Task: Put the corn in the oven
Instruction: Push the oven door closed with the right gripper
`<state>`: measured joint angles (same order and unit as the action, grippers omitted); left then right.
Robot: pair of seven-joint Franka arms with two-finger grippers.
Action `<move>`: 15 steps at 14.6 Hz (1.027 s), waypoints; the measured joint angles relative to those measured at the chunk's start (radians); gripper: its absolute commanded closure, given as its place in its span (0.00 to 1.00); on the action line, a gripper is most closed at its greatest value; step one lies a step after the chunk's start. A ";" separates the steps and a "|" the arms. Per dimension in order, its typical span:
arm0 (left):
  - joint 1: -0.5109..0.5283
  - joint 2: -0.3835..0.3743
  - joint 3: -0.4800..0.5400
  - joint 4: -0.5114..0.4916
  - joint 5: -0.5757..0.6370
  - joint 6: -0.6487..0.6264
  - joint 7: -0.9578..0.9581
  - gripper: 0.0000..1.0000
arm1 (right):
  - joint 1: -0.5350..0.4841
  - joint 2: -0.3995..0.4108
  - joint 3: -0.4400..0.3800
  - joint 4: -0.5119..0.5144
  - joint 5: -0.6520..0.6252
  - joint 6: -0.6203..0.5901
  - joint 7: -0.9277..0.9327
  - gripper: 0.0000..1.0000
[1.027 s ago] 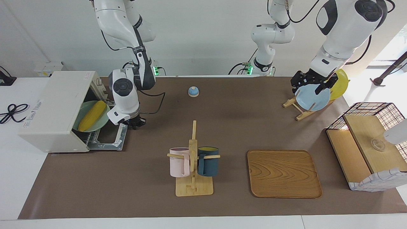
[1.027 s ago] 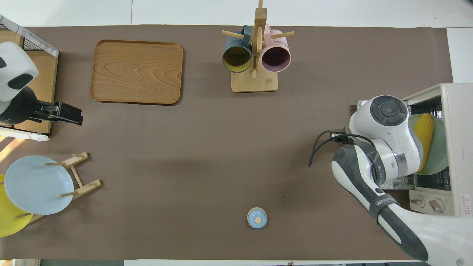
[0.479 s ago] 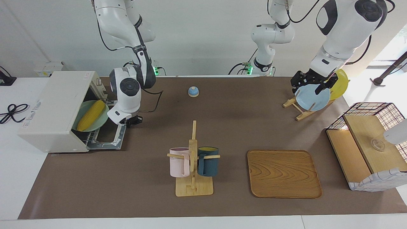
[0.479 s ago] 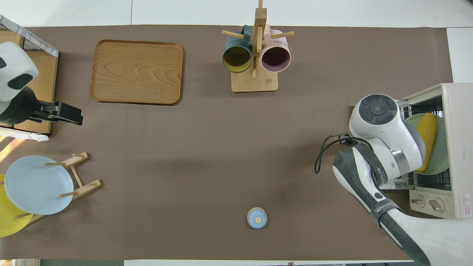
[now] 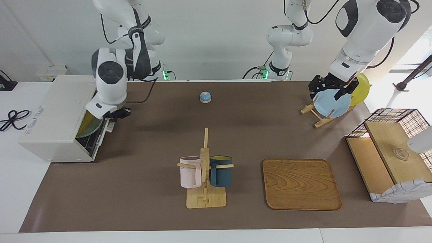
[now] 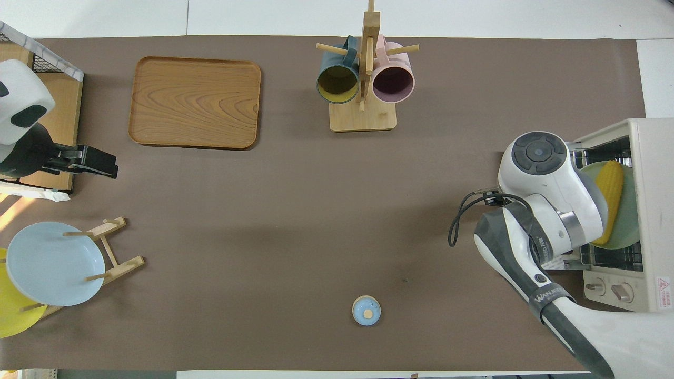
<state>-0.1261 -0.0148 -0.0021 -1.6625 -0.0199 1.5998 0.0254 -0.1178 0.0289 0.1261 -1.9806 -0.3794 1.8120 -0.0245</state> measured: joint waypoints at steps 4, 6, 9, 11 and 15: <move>0.000 0.000 0.000 0.000 0.000 0.000 0.000 0.00 | -0.094 -0.022 -0.019 0.020 0.016 0.023 -0.133 1.00; 0.000 0.000 0.000 0.000 0.000 0.000 0.000 0.00 | -0.094 -0.022 -0.018 0.021 0.016 0.022 -0.133 1.00; 0.000 0.000 0.000 0.000 0.000 0.000 0.000 0.00 | -0.097 -0.011 -0.023 0.049 0.046 -0.004 -0.133 1.00; 0.000 0.000 0.000 0.000 0.000 0.000 0.000 0.00 | -0.100 0.010 -0.033 0.104 0.095 -0.040 -0.133 0.99; 0.000 0.000 0.000 0.000 0.000 0.000 0.000 0.00 | -0.097 0.021 -0.023 0.263 0.260 -0.173 -0.133 0.70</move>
<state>-0.1260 -0.0148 -0.0023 -1.6625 -0.0199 1.5998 0.0254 -0.2153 0.0497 0.1036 -1.7175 -0.1193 1.6393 -0.1572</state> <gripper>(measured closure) 0.000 0.863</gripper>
